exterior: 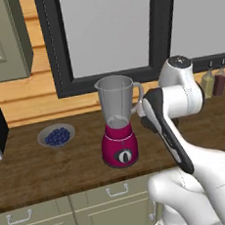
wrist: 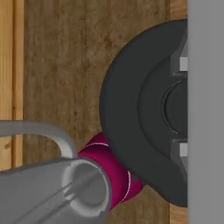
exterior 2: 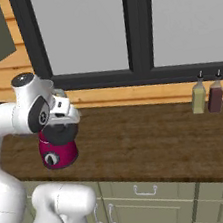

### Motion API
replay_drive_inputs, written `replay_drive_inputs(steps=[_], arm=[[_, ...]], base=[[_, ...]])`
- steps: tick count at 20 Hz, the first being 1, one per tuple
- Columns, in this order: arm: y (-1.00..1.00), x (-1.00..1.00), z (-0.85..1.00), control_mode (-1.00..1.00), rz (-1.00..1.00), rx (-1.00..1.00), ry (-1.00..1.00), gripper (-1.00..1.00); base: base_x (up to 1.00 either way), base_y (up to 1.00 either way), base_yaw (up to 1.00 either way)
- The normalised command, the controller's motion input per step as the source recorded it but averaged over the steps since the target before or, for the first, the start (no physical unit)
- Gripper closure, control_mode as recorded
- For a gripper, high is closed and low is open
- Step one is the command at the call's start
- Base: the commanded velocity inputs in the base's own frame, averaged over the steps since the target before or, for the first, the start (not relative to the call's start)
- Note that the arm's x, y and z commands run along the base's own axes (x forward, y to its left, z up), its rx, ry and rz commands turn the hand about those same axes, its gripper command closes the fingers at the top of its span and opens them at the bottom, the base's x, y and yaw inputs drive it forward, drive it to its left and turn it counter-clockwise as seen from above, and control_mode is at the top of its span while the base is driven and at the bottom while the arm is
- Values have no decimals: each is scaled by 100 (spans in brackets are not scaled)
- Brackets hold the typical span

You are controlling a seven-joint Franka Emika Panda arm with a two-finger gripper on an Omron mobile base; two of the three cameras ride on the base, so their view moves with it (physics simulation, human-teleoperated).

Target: Close the lid blender by securely placing the lid on top.

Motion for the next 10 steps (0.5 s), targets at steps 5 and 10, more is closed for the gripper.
replay_drive_inputs(steps=[5, 10], arm=[[42, -12, 100, -100, 0, -1, -10, 100], [43, 0, 100, -100, 0, 0, -8, 100]], base=[[0, 0, 0], [0, 0, 0]])
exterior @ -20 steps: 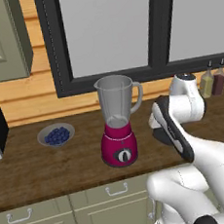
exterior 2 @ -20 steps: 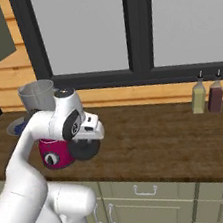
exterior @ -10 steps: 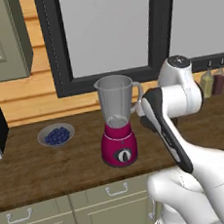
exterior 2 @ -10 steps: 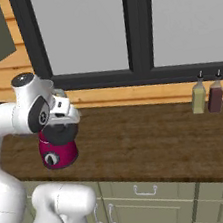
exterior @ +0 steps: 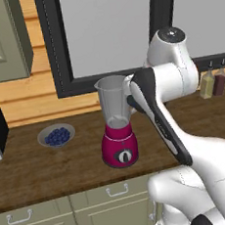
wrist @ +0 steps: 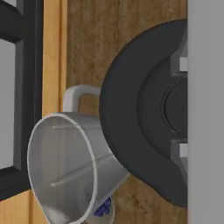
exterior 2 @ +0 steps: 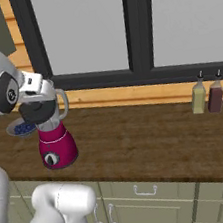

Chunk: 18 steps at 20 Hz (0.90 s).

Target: Close the lid blender by securely placing the lid on top.

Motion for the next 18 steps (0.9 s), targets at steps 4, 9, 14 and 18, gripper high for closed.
replay_drive_inputs(steps=[4, 9, 14, 18], arm=[[43, 43, 87, -100, 0, 0, -2, 100], [24, 74, 36, -100, 0, 0, 0, 100], [29, 58, -15, -100, 0, 1, 0, 100], [20, 30, -14, -100, 0, 4, 2, 100]], base=[[0, 0, 0], [0, 0, 0], [0, 0, 0], [0, 0, 0]])
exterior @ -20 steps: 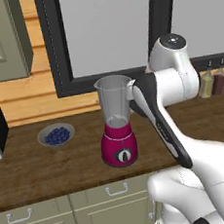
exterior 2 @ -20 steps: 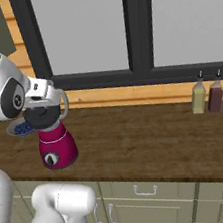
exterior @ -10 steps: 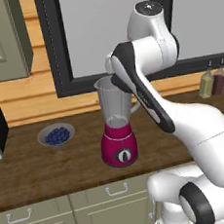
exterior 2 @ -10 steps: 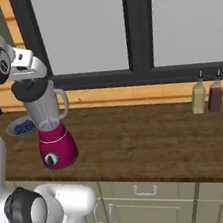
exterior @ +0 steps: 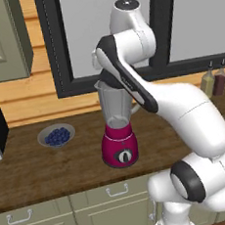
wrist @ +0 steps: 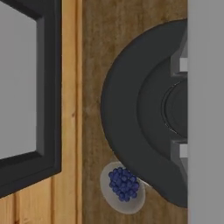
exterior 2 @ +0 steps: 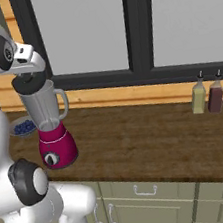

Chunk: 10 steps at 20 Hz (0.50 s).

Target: Close the lid blender by securely placing the lid on top.

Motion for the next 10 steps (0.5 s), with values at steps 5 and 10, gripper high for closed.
replay_drive_inputs(steps=[5, 10], arm=[[21, 27, -31, -100, 0, 0, 7, 100], [7, 29, -16, -100, 0, 0, 6, 100]], base=[[0, 0, 0], [0, 0, 0]])
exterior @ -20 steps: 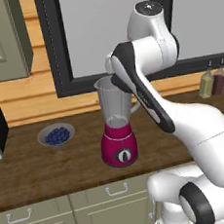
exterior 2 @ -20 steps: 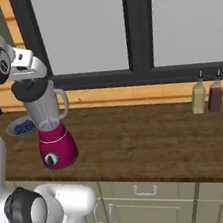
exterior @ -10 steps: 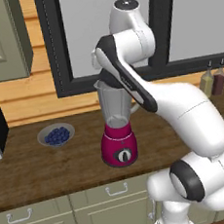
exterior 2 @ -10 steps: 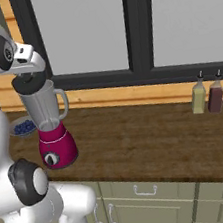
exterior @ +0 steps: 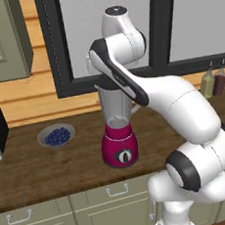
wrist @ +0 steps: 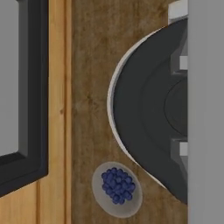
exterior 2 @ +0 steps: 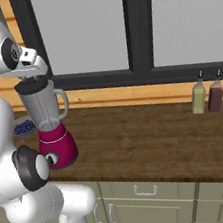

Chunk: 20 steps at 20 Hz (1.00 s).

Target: Close the lid blender by securely placing the lid on top.

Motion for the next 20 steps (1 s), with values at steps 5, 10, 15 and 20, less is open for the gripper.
replay_drive_inputs(steps=[5, 10, 15, 20], arm=[[0, 13, -1, -100, 0, 0, 0, 100], [0, 1, -5, -100, 0, 0, -1, 100], [0, 0, 0, -100, 0, 0, -14, 100], [0, 0, -2, -100, 0, 0, -15, 100]], base=[[0, 0, 0], [0, 0, 0], [0, 0, 0], [0, 0, 0]])
